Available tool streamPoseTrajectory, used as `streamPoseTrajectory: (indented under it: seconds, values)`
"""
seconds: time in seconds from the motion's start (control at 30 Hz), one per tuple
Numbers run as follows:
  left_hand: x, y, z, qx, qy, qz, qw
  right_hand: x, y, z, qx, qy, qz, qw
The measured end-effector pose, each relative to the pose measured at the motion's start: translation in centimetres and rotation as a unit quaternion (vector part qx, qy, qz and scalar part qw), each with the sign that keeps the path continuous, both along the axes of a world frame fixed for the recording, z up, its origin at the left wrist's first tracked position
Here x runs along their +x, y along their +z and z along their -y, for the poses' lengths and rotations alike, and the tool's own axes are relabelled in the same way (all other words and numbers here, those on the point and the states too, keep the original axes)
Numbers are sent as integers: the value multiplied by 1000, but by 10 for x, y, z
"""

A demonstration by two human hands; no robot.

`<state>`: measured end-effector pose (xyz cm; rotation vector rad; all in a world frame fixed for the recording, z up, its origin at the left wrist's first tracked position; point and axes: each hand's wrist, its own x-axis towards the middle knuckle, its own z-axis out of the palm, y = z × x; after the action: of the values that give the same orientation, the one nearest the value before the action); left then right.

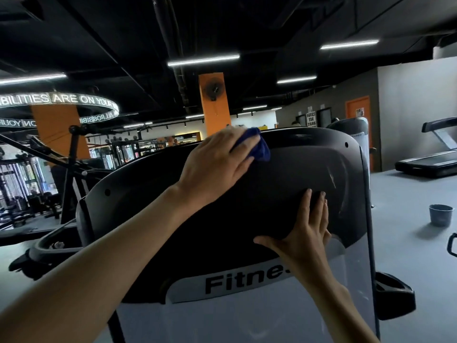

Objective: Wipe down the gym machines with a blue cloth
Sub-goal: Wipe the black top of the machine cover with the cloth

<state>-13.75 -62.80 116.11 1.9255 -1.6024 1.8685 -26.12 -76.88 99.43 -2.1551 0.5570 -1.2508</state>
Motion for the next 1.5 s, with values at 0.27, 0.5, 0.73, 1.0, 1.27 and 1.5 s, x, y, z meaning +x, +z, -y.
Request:
streamPoseTrajectory:
  seconds: [0.27,0.5,0.73,1.0,1.27,1.5]
  values:
    - [3,-64,-6,-46,-11,31,998,-9,-47,12,-41,6,7,999]
    - [8,-154,-38,115,2,96,989,-6,-65,2,-38,21,30,999]
    - [12,-131,-43,290,-15,177,940,-15,-72,4,-71,21,31,997]
    - [-5,-14,12,33,8,47,998,-15,-54,18,-60,16,-9,998]
    - [-9,-90,12,78,-5,68,995,-4,-65,19,-57,-4,31,998]
    - [-8,-146,-16,313,59,165,934,-5,-66,15,-67,0,50,996]
